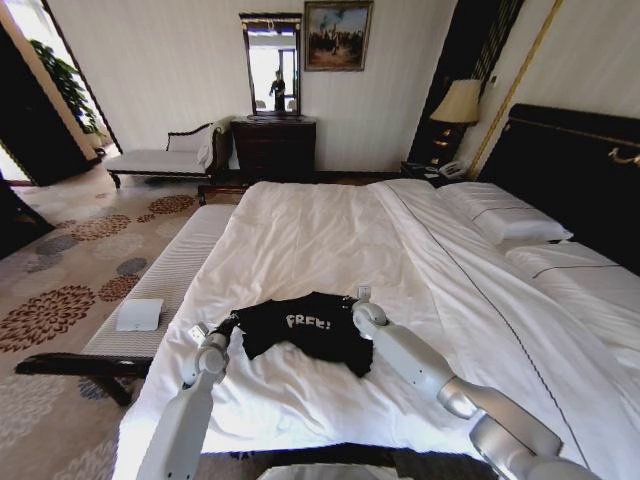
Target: Fold the clothes on the bed.
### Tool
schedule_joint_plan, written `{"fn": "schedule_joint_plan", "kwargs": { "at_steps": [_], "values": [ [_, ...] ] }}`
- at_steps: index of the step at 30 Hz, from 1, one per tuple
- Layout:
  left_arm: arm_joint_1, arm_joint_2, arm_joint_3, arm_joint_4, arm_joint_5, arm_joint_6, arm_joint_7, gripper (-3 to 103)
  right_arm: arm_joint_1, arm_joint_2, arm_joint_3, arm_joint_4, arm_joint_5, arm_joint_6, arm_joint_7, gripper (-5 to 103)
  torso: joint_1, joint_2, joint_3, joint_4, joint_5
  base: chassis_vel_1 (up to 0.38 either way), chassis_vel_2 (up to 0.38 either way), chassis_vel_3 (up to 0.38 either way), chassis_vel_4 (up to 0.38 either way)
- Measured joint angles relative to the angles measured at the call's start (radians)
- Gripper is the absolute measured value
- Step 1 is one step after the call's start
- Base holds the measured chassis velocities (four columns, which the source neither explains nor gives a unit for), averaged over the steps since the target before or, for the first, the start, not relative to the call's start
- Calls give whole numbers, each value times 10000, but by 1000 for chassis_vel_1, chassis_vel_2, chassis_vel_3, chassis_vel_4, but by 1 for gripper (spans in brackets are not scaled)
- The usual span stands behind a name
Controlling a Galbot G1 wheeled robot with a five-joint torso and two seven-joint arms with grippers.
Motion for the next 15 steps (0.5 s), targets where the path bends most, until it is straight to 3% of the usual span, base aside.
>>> {"fn": "schedule_joint_plan", "kwargs": {
  "at_steps": [8, 13, 14, 15],
  "values": [
    [47, 221, -186, -856, -441, -478, 334, 1, -1184, -1210, 1169, 2259, -215, 1611, -825, 1, 1, 0, 0, -1, -1, 0, 0, 0, 0],
    [74, 698, -352, -2132, -1319, -792, 649, 1, -3113, -2043, 2966, 4525, 14, 3464, -2962, 1, 0, 1, -2, -2, 3, 0, 0, 0, 0],
    [74, 698, -352, -2132, -1319, -792, 649, 1, -3113, -2043, 2966, 4525, 14, 3464, -2962, 1, 0, 1, -2, -2, 3, 0, 0, 0, 0],
    [-37, 977, -334, -2644, -1624, -868, 765, 1, -3685, -2307, 3541, 5303, 151, 4059, -3843, 1, -1, 2, -3, -3, -5, 0, 0, 0, 0]
  ]
}}
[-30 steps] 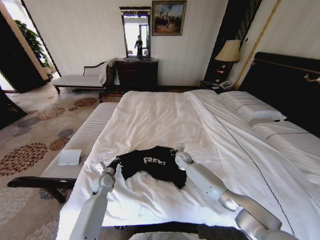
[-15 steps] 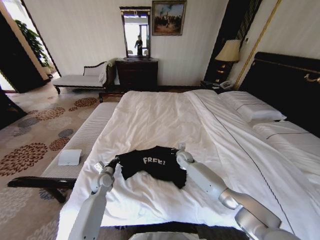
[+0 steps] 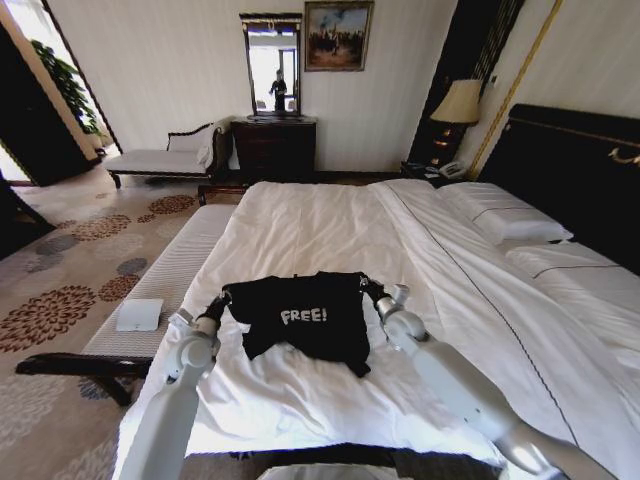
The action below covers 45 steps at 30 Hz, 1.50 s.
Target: Fold the clothes on the bed.
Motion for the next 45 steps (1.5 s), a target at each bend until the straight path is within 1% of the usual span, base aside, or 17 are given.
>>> {"fn": "schedule_joint_plan", "kwargs": {
  "at_steps": [2, 4, 7, 12, 16, 23, 25, 31, 32, 34, 36, 37, 38, 40, 42, 43, 45],
  "values": [
    [-250, 346, 80, -469, -255, -52, 114, 1, -396, -221, 473, 731, 116, 549, -772, 1, -1, 0, 0, 1, 7, 0, 0, 0, 0],
    [-321, 418, 99, -559, -304, -57, 130, 1, -446, -261, 578, 860, 146, 632, -895, 1, -1, 0, 0, 3, 6, 0, 0, 0, 0],
    [-1290, 1089, 299, -1202, -917, -63, 86, 1, -486, -570, 1295, 1910, 754, 1116, -1575, 1, 0, 0, 0, 1, 5, 0, 0, 0, 0],
    [-2364, 1591, 435, -1386, -1441, -22, -108, 1, -20, -906, 1713, 2555, 1496, 1287, -1642, 1, 1, 0, 1, 2, 3, 0, 0, 0, 0],
    [-4322, 2302, 650, -1294, -2461, 79, -650, 1, 1462, -1708, 2120, 3148, 2833, 1301, -1377, 1, 1, 0, 2, 2, 2, 0, 0, 0, 0],
    [-5329, 2911, 722, -1361, -3137, 156, -1164, 1, 2586, -2481, 2267, 3462, 3351, 1204, -1032, 1, 5, -2, 3, 3, 2, 0, 0, 0, 0],
    [-5417, 3563, 522, -1912, -3674, 187, -1265, 1, 2452, -3059, 2880, 4291, 3683, 1003, -857, 1, 6, -2, 3, 2, 1, 0, 0, 0, 0],
    [-4536, 4851, -392, -3550, -4508, 164, -1274, 1, 623, -3687, 4294, 5815, 3549, 931, -867, 1, -1, -1, -1, 2, 6, 0, 0, 0, 0],
    [-4536, 4851, -392, -3550, -4508, 164, -1274, 1, 623, -3687, 4294, 5815, 3549, 931, -867, 1, -1, -1, -1, 2, 6, 0, 0, 0, 0],
    [-3122, 5314, -1349, -4539, -4552, 152, -1299, 1, -1021, -3700, 5578, 6523, 3087, 719, -773, 1, 0, -1, 0, 2, 4, 0, 0, 0, 0],
    [-2090, 5404, -2015, -5101, -4554, 164, -1292, 1, -2074, -3582, 6261, 6994, 2820, 558, -639, 1, 1, -1, 0, 1, 2, 0, 0, 0, 0],
    [-823, 5402, -2992, -5720, -4684, 198, -1256, 1, -2940, -3383, 6618, 7554, 2640, 309, -379, 1, 0, -1, 0, -2, 4, 0, 0, 0, 0],
    [-823, 5402, -2992, -5720, -4684, 198, -1256, 1, -2940, -3383, 6618, 7554, 2640, 309, -379, 1, 0, -1, 0, -2, 4, 0, 0, 0, 0],
    [359, 5253, -4153, -5986, -5257, 231, -1395, 1, -3466, -3152, 6900, 7877, 2692, 8, 142, 1, -4, 1, -2, 3, 3, 0, 0, 0, 0],
    [443, 5243, -4262, -5997, -5338, 232, -1412, 1, -3507, -3129, 6960, 7895, 2733, -43, 226, 1, -4, 0, -2, 4, 2, 0, 0, 0, 0],
    [927, 5277, -5344, -6036, -6316, 241, -1677, 1, -3599, -3098, 7524, 7939, 3216, -349, 726, 1, -4, 1, -2, 8, -2, 0, 0, 0, 0],
    [858, 5550, -6191, -6037, -7241, 241, -1910, 1, -3481, -3292, 8138, 7944, 3761, -620, 1078, 1, -3, 1, 0, 3, 1, 0, 0, 0, 0]
  ]
}}
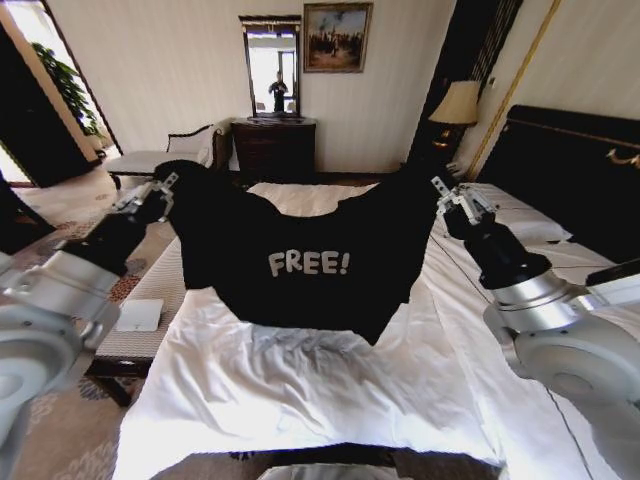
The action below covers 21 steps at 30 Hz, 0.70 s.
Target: Fold the clothes on the bed.
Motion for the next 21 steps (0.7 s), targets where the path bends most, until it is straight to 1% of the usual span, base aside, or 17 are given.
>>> {"fn": "schedule_joint_plan", "kwargs": {
  "at_steps": [1, 3, 4, 5, 6, 8, 9, 10, 12, 13, 14, 15, 17, 18, 19, 20, 21],
  "values": [
    [-8, 17, -51, 0, -59, 0, -11, 1, 22, -35, 64, -1, 73, -29, 35, 1, 0, 0, 0, 0, 1, 0, 0, 0, 0],
    [-203, 444, -1278, 10, -1762, -4, -251, 1, 281, -412, 888, -13, 788, -391, 339, 1, 5, -2, 3, -1, 6, 0, 0, 0, 0],
    [-203, 444, -1278, 10, -1762, -4, -251, 1, 281, -412, 888, -13, 788, -391, 339, 1, 5, -2, 3, -1, 6, 0, 0, 0, 0],
    [-262, 572, -1668, 13, -2375, 8, -315, 1, 384, -543, 1204, -19, 1078, -548, 523, 1, 6, -3, 3, -1, 5, 0, 0, 0, 0],
    [-307, 648, -1854, 18, -2706, 33, -348, 1, 466, -606, 1343, -22, 1278, -699, 703, 1, 5, -2, 2, 0, 6, 0, 0, 0, 0],
    [-399, 676, -1711, 34, -2938, 331, -473, 1, 609, -643, 1284, -34, 1629, -1182, 1342, 1, 3, -1, 1, 0, 5, 0, 0, 0, 0],
    [-404, 559, -1215, 45, -2632, 683, -583, 1, 582, -526, 1030, -42, 1655, -1455, 1725, 1, 3, 0, 0, 1, 0, 0, 0, 0, 0],
    [-404, 559, -1215, 45, -2632, 683, -583, 1, 582, -526, 1030, -42, 1655, -1455, 1725, 1, 3, 0, 0, 1, 0, 0, 0, 0, 0],
    [-256, 241, -316, 75, -1882, 1256, -696, 1, 347, -194, 428, -62, 1576, -2013, 2317, 1, 3, -1, 0, 0, 1, 0, 0, 0, 0],
    [-107, -176, 785, 94, -1057, 1904, -806, 1, 155, 174, -500, -89, 1297, -2498, 2822, 1, 3, -1, 1, 0, -1, 0, 0, 0, 0],
    [-84, -644, 2229, 122, -51, 2433, -942, 1, 81, 586, -1872, -101, 1027, -2921, 3417, 1, 4, -3, 3, -2, 5, 0, 0, 0, 0],
    [-84, -644, 2229, 122, -51, 2433, -942, 1, 81, 586, -1872, -101, 1027, -2921, 3417, 1, 4, -3, 3, -2, 5, 0, 0, 0, 0],
    [-303, -1356, 4233, 789, 1613, 2898, -1030, 1, 261, 1127, -3788, -700, 550, -3185, 3962, 1, 3, -2, 3, 0, 4, 0, 0, 0, 0],
    [-424, -1566, 4854, 1159, 2108, 2949, -1042, 1, 360, 1285, -4316, -1071, 340, -3201, 4023, 1, 3, -2, 2, 0, 10, 0, 0, 0, 0],
    [-695, -2005, 6046, 2084, 3171, 2977, -1016, 1, 691, 1648, -5380, -2027, -292, -3147, 3976, 1, 4, -3, 3, -2, 5, 0, 0, 0, 0],
    [-900, -2338, 6769, 2917, 3962, 2908, -927, 1, 974, 1874, -6008, -2732, -741, -3025, 3807, 1, 4, -3, 4, -2, 6, 0, 0, 0, 0],
    [-900, -2338, 6769, 2917, 3962, 2908, -927, 1, 974, 1874, -6008, -2732, -741, -3025, 3807, 1, 4, -3, 4, -2, 6, 0, 0, 0, 0]
  ]
}}
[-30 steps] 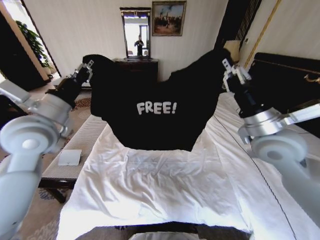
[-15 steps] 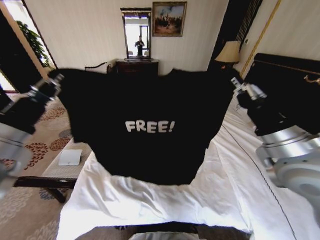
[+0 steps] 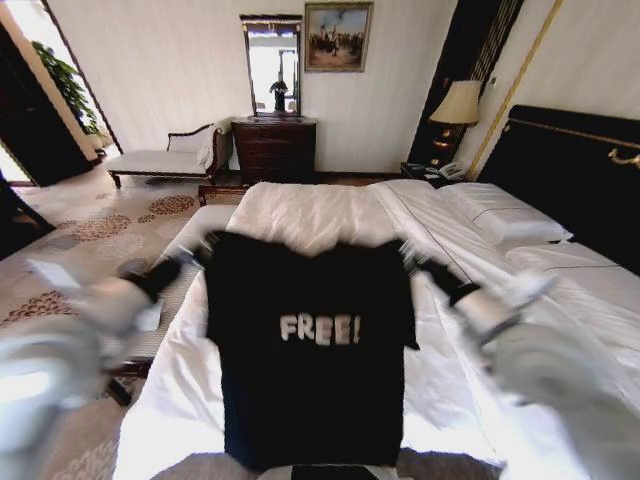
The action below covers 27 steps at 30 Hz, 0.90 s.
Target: Fold the clothes on the bed.
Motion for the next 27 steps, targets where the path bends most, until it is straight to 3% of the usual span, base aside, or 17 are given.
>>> {"fn": "schedule_joint_plan", "kwargs": {
  "at_steps": [1, 4, 5, 10, 15, 27],
  "values": [
    [-236, -365, 647, 915, 776, -171, 144, 1, 270, 225, -504, -680, -380, 126, -188, 1, 1, 0, 0, 0, -4, 0, 0, 0, 0],
    [-789, -1210, 1674, 2674, 2059, -618, 425, 1, 994, 759, -1417, -2365, -952, 460, -555, 1, 5, -3, 1, 3, -5, 0, 0, 0, 0],
    [-789, -1210, 1674, 2674, 2059, -618, 425, 1, 994, 759, -1417, -2365, -952, 460, -555, 1, 5, -3, 1, 3, -5, 0, 0, 0, 0],
    [-1794, -2438, 2479, 5225, 3373, -1521, 944, 1, 2084, 1483, -2018, -4899, -1900, 1128, -1268, 1, 2, -2, -1, 2, -2, 0, 0, 0, 0],
    [-2440, -3034, 2624, 6550, 3867, -1961, 1173, 1, 2503, 1860, -2211, -6479, -2502, 1604, -1748, 1, 2, -2, -1, 2, -1, 0, 0, 0, 0],
    [-2939, -4084, 2387, 8460, 4737, -2833, 1916, 1, 3015, 2740, -2396, -8562, -3433, 2614, -2876, 1, 0, 1, -3, 1, -3, 0, 0, 0, 0]
  ]
}}
